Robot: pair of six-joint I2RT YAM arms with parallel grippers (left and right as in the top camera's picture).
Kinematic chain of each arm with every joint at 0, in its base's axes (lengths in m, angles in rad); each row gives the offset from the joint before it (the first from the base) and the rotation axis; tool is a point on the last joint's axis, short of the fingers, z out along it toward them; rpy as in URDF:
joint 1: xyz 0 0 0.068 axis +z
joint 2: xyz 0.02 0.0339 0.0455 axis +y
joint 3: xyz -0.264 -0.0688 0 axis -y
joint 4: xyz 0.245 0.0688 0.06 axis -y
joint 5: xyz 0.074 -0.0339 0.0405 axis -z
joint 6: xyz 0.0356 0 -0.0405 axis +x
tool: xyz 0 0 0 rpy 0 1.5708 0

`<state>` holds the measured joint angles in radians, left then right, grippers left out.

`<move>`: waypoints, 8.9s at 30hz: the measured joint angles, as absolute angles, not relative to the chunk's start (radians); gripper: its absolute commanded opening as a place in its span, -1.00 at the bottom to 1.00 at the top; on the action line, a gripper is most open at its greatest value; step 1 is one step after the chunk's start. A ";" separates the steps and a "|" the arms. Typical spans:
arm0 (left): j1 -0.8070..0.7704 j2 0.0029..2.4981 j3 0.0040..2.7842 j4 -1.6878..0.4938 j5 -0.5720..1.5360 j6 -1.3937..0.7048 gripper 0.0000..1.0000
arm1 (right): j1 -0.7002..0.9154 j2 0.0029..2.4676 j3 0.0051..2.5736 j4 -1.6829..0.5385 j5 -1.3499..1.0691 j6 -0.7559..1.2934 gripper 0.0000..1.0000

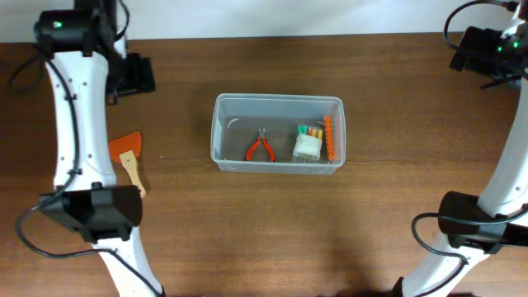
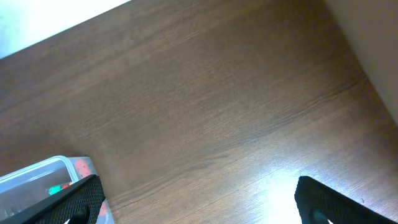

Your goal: Pack container

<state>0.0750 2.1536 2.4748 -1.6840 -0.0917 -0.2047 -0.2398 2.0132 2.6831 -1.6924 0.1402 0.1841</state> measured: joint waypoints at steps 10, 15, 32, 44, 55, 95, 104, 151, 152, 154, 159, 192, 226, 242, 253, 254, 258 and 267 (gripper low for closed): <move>0.150 2.154 2.030 -1.500 -0.195 -0.282 0.83 | -0.240 2.013 2.683 -1.692 0.140 0.183 0.97; 0.152 2.154 1.869 -1.365 -0.194 -0.278 0.85 | -0.240 2.013 2.683 -1.692 0.140 0.183 0.98; 0.249 2.154 1.552 -1.130 -0.077 -0.186 0.82 | -0.240 2.013 2.683 -1.692 0.140 0.183 0.97; 0.255 2.125 1.494 -1.032 -0.006 -0.143 0.29 | -0.240 2.013 2.683 -1.692 0.141 0.184 0.97; 0.252 2.115 1.476 -1.016 0.004 -0.134 -0.50 | -0.240 2.013 2.683 -1.692 0.140 0.183 0.97; -0.076 1.662 1.654 -0.988 0.054 -0.088 -0.96 | -0.240 2.013 2.683 -1.692 0.140 0.183 0.97; -0.305 1.662 1.654 -0.964 0.143 0.107 -0.96 | -0.240 2.013 2.683 -1.692 0.140 0.183 0.98; -0.458 2.119 1.858 -1.032 0.206 0.412 0.99 | -0.240 2.013 2.683 -1.692 0.140 0.183 0.97; -0.451 2.119 1.900 -1.053 0.201 0.395 0.98 | -0.240 2.013 2.683 -1.692 0.141 0.183 0.97; -0.433 2.119 2.004 -1.095 0.178 0.349 0.99 | -0.240 2.013 2.683 -1.692 0.140 0.183 0.97; -0.338 2.119 2.276 -1.216 0.000 0.113 0.99 | -0.240 2.013 2.683 -1.692 0.140 0.183 0.97; 0.017 2.051 2.391 -1.578 -0.157 -0.263 0.99 | -0.240 2.013 2.683 -1.692 0.140 0.183 0.97; 0.017 1.077 0.759 -0.683 -0.242 -0.273 0.99 | -0.240 2.013 2.683 -1.692 0.140 0.184 0.97; 0.017 1.077 0.748 -0.675 -0.289 -0.270 0.98 | -0.240 2.013 2.683 -1.692 0.188 0.136 0.97; 0.017 1.077 0.748 -0.675 -0.289 -0.270 0.99 | -0.240 2.013 2.683 -1.602 0.202 0.107 0.97; 0.017 1.077 0.748 -0.675 -0.289 -0.270 0.99 | -0.240 2.013 2.683 -1.559 0.164 0.125 0.97; 0.017 1.077 0.748 -0.675 -0.289 -0.270 0.99 | -0.239 2.013 2.682 -1.443 -0.007 0.171 0.97; 0.017 1.077 0.748 -0.675 -0.289 -0.270 0.99 | -0.097 1.974 2.693 -1.462 -0.043 0.170 0.97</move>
